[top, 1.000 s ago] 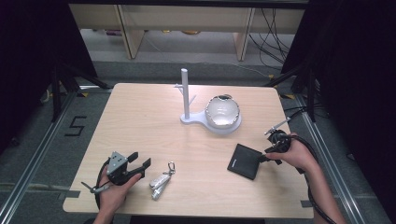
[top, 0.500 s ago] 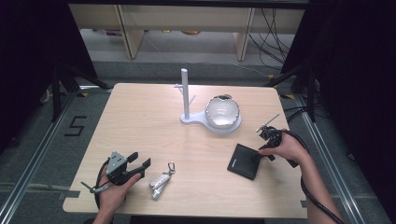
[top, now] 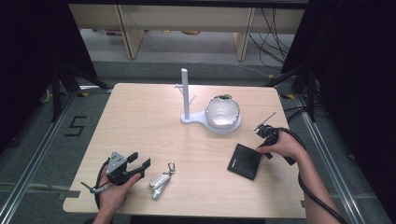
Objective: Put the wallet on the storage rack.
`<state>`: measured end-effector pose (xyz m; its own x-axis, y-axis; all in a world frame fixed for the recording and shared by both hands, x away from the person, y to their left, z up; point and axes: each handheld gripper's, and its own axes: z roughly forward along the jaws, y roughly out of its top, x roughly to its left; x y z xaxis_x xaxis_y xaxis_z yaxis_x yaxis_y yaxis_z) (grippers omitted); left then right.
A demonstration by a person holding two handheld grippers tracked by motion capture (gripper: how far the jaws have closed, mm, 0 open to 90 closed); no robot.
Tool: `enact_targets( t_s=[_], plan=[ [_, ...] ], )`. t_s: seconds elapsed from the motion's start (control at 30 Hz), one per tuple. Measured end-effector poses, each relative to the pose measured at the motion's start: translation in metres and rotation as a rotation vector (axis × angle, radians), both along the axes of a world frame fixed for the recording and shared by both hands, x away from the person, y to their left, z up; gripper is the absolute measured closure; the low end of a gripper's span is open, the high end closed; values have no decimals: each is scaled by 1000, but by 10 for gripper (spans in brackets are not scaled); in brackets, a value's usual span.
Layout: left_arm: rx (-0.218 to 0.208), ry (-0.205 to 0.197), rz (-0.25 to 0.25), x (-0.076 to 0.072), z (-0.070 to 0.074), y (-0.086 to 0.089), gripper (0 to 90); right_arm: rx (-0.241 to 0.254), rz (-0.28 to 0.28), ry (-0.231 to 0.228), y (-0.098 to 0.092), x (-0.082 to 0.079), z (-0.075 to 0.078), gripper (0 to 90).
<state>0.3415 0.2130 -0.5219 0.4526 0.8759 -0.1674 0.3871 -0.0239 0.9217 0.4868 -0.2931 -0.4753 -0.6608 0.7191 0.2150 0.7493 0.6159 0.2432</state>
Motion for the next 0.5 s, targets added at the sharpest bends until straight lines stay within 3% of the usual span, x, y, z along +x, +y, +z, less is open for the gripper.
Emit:
enact_targets(
  t_s=[0.1, 0.17, 0.4, 0.47, 0.5],
  plan=[
    [0, 1, 0, 0, 0, 0, 364, 2, 12, 0, 1, 0, 0, 395],
    [0, 0, -1, 0, 0, -1, 364, -3, 13, 23, 3, 1, 1, 455],
    [7, 1, -2, 0, -1, 0, 364, -23, 52, 17, 7, 1, 1, 534],
    [0, -3, 1, 0, -1, 0, 363, -38, 55, 13, 9, 1, 3, 580],
    [-1, -4, 2, 0, 0, 0, 364, -63, 78, -4, 10, 2, 7, 707]
  ],
)
